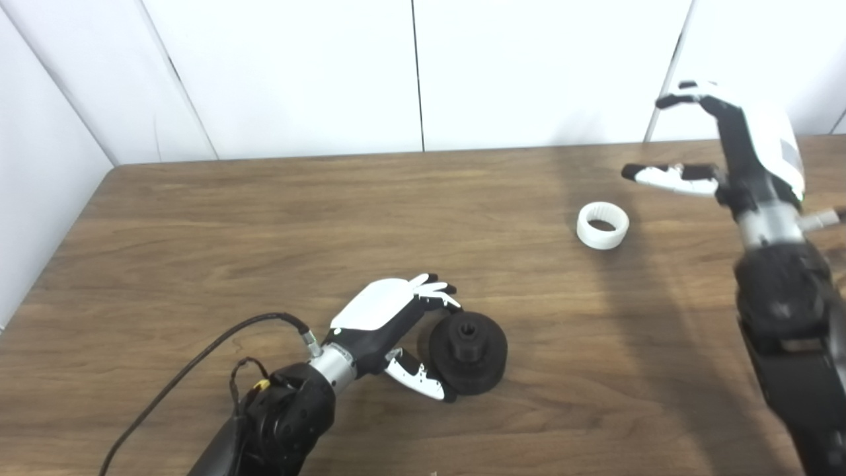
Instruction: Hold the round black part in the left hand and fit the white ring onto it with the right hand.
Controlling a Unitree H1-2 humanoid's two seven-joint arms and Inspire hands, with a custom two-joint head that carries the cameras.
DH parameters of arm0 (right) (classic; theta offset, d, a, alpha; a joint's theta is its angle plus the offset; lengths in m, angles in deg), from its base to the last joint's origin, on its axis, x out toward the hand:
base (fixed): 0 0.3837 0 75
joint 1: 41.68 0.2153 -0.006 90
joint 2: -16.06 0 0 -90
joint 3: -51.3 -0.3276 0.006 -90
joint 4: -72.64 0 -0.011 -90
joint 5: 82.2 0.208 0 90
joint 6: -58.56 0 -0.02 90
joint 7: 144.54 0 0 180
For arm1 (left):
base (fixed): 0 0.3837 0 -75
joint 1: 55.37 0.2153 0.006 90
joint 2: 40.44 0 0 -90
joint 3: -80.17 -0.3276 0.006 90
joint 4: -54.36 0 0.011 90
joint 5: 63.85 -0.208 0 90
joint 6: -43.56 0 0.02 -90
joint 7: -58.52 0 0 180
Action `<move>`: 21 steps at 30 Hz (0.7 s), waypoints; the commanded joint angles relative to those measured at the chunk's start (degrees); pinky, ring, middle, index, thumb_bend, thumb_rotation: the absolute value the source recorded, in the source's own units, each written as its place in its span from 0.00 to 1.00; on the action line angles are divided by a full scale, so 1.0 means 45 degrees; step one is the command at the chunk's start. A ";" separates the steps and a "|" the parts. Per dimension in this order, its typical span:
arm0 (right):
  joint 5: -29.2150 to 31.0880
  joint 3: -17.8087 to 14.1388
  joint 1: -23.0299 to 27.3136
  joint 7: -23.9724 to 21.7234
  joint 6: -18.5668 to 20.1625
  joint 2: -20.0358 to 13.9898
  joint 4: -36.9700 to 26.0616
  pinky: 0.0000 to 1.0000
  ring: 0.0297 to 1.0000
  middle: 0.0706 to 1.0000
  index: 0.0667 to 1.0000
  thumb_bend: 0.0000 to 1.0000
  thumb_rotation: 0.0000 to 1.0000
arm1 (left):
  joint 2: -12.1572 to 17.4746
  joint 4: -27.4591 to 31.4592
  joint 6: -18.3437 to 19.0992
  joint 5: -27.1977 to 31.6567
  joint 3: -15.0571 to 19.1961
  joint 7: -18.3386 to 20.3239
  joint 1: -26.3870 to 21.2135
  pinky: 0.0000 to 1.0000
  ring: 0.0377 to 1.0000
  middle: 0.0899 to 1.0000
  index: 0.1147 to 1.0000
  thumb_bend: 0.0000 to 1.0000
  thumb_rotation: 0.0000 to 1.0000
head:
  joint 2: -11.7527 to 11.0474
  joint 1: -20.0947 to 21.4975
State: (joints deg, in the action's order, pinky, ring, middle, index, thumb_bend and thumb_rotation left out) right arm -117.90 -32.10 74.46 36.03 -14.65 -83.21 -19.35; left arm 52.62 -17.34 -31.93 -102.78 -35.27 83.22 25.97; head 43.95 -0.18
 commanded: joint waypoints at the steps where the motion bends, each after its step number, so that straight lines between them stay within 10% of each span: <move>1: -0.0257 0.0137 0.0741 -0.0276 -0.0267 -0.0387 0.0308 0.88 0.92 0.84 0.65 0.89 0.27 | 0.0192 -0.0009 -0.0056 -0.0007 0.0088 0.0237 -0.0091 0.91 0.99 0.91 0.66 0.83 0.23 | -0.0005 0.0156; 21: -0.0136 0.1749 0.2443 -0.1603 -0.0788 -0.0348 0.4837 0.94 0.97 0.91 0.68 0.95 0.35 | 0.0010 -0.0256 -0.0403 0.0025 0.0392 0.0207 -0.0073 0.90 0.98 0.91 0.65 0.84 0.24 | -0.0165 0.0356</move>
State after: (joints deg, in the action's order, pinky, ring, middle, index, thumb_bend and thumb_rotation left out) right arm -118.42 -24.32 81.72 29.20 -16.86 -83.74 3.00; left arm 52.33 -17.79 -33.65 -102.75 -33.72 83.90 26.15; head 43.24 1.41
